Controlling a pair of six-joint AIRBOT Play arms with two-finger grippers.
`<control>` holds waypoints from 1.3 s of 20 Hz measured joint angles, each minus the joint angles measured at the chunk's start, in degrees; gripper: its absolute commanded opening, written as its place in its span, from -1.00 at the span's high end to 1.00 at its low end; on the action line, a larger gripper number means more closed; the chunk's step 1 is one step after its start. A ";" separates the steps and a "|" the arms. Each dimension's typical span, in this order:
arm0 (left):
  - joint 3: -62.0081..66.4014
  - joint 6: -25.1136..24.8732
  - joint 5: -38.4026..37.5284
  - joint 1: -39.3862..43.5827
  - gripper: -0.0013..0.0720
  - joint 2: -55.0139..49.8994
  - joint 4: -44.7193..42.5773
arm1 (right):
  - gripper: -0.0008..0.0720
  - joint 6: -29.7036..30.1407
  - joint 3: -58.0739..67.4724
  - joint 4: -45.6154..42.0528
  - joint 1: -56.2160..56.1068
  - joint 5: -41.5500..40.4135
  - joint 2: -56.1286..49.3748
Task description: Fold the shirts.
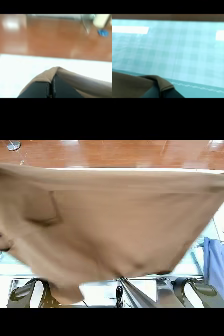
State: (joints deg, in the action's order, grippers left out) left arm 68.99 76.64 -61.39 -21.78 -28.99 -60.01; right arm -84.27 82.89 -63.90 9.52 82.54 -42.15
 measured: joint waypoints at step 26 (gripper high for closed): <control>-3.32 -2.19 11.54 9.42 0.91 -55.12 6.21 | 0.91 5.70 17.66 9.29 -0.57 -8.22 -64.65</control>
State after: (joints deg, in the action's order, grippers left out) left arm 65.67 74.46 -49.84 -12.36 -84.12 -53.80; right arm -78.56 100.55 -54.61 8.95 74.32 -106.80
